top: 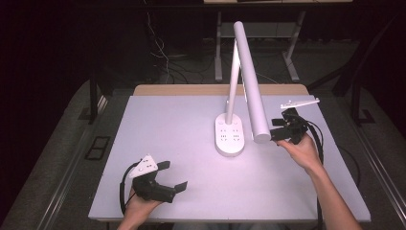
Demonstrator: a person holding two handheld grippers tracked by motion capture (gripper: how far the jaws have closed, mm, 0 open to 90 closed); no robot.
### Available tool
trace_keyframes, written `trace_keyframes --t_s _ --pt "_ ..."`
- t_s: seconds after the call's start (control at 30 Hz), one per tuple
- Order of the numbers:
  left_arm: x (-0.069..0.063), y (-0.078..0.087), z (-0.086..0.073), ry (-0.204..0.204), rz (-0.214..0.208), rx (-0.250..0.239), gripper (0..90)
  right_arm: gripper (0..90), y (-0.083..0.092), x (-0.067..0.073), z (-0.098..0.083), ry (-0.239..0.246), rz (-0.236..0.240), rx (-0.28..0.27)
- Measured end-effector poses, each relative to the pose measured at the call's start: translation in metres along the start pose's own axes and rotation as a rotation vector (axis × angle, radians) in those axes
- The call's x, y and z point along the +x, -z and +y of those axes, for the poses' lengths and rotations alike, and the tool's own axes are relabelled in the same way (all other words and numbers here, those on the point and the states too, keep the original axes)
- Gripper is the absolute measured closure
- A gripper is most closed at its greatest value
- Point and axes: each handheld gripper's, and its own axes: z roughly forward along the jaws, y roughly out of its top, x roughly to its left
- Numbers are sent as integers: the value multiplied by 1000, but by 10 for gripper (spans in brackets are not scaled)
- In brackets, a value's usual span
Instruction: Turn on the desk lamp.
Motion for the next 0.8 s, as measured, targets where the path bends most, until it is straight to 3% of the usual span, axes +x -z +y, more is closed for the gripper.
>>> trace_keyframes --t_s 0.27,0.8 --pt "0 0 0 1 -1 0 0 5 21 11 -26 9 9 -29" --pt "0 0 0 -2 1 8 0 5 42 31 -74 11 32 -76"
